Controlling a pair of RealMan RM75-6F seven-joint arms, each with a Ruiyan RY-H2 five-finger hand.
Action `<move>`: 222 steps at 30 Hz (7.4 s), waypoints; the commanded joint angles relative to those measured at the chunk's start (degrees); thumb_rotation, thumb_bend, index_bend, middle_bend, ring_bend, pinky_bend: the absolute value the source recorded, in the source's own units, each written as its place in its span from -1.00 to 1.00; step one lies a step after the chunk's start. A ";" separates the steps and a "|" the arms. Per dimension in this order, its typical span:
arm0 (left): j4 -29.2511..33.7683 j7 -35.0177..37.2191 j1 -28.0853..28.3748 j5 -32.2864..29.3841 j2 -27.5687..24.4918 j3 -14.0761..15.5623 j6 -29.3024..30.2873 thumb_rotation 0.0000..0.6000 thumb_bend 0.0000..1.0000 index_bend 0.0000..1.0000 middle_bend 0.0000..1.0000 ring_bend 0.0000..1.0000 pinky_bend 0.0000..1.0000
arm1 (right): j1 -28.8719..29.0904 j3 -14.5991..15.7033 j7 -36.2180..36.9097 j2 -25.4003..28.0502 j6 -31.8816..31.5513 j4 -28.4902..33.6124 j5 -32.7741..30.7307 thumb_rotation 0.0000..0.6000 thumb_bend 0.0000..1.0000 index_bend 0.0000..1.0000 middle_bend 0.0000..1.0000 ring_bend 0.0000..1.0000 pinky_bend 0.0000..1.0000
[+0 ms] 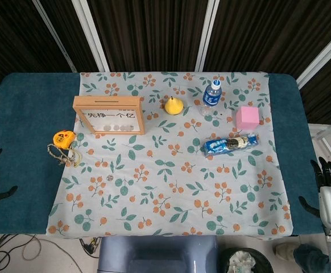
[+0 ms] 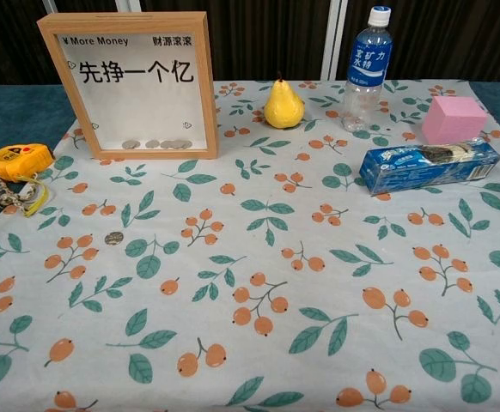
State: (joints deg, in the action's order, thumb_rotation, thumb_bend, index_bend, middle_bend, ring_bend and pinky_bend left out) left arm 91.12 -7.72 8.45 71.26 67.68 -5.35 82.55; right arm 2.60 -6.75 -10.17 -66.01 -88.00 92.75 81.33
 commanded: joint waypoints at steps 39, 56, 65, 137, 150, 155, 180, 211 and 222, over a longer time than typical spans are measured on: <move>-0.46 -1.58 6.84 3.34 1.16 -1.58 -11.35 1.00 -0.84 -0.79 -1.00 -1.00 -1.00 | -0.16 -0.02 -0.07 -0.07 -0.43 0.41 0.11 1.00 -0.41 -0.84 -1.00 -1.00 -1.00; 4.87 -25.49 25.32 -7.98 11.56 -4.55 -27.43 1.00 -0.84 -0.58 -1.00 -1.00 -1.00 | -0.23 -0.04 0.44 0.34 -0.33 0.28 0.05 1.00 -0.41 -0.84 -1.00 -1.00 -1.00; 1.59 -28.77 28.81 -13.20 16.47 -3.92 -28.15 1.00 -0.85 -0.50 -1.00 -1.00 -1.00 | -0.32 -0.23 0.74 0.38 -0.42 0.33 -0.27 1.00 -0.41 -0.84 -1.00 -1.00 -1.00; -7.86 -28.79 34.35 -18.40 23.11 0.78 -27.99 1.00 -0.85 -0.30 -1.00 -1.00 -1.00 | -0.29 -0.40 0.17 0.28 -0.08 0.51 -1.02 1.00 -0.41 -0.84 -1.00 -1.00 -1.00; -8.56 -29.01 34.43 -18.52 23.59 1.86 -28.34 1.00 -0.85 -0.23 -1.00 -1.00 -1.00 | -0.27 -0.46 -0.19 0.15 -0.17 0.39 -1.08 1.00 -0.41 -0.84 -1.00 -1.00 -1.00; -8.71 -28.85 34.36 -17.87 23.66 2.16 -28.10 1.00 -0.83 -0.15 -1.00 -1.00 -1.00 | -0.28 -0.45 -0.10 0.18 -0.12 0.46 -1.12 1.00 -0.41 -0.84 -1.00 -1.00 -1.00; -8.19 -28.35 34.59 -18.14 22.93 2.85 -29.34 1.00 -0.58 0.04 -1.00 -1.00 -1.00 | -0.24 -0.37 -0.34 0.42 0.38 0.85 -1.58 1.00 -0.41 -0.84 -1.00 -1.00 -1.00; -8.93 -25.95 33.91 -15.96 23.20 3.02 -28.38 1.00 0.04 0.29 -0.90 -1.00 -1.00 | -0.27 -0.35 -1.01 0.87 1.18 1.86 -2.87 1.00 -0.41 -0.84 -1.00 -1.00 -1.00; -6.29 -25.01 33.00 -12.54 21.26 1.85 -24.50 1.00 0.07 0.34 -0.82 -1.00 -1.00 | -0.22 -0.37 -1.01 0.75 1.09 1.81 -2.78 1.00 -0.41 -0.84 -1.00 -1.00 -1.00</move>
State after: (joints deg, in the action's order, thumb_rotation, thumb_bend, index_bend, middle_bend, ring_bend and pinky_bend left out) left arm 84.14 -32.84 41.63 58.06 89.49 -3.27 57.41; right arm 2.38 -7.12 -11.17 -65.27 -86.92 94.56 78.55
